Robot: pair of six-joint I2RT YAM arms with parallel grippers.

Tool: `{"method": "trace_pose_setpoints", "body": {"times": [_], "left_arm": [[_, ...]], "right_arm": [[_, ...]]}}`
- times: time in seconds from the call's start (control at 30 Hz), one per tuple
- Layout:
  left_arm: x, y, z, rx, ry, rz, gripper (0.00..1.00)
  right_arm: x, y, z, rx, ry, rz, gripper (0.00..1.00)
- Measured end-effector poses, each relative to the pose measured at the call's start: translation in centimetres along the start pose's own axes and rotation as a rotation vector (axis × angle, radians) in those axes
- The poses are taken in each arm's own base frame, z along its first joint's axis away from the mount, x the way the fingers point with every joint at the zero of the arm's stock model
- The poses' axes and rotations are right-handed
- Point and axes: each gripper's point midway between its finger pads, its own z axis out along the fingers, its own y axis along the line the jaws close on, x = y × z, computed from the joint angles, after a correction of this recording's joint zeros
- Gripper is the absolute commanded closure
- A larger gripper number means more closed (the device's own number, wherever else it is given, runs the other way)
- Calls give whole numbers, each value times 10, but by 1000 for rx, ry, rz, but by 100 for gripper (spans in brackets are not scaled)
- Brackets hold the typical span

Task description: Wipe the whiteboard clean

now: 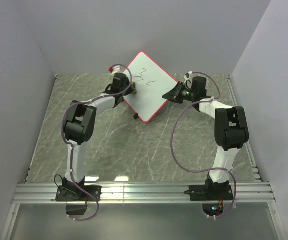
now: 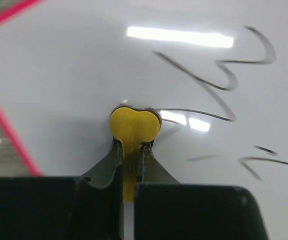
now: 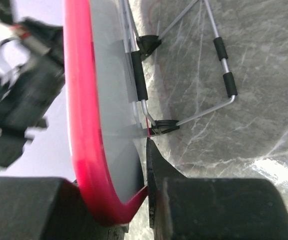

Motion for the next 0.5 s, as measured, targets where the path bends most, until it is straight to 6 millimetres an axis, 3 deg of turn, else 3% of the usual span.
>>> {"method": "trace_pose_setpoints", "body": {"times": [0.17,0.5], "left_arm": [[-11,87,2,-151,6,-74,100],[-14,86,10,-119,37,-88,100]], "right_arm": [[1,5,1,-17,11,-24,100],[2,10,3,-33,15,-40,100]]}}
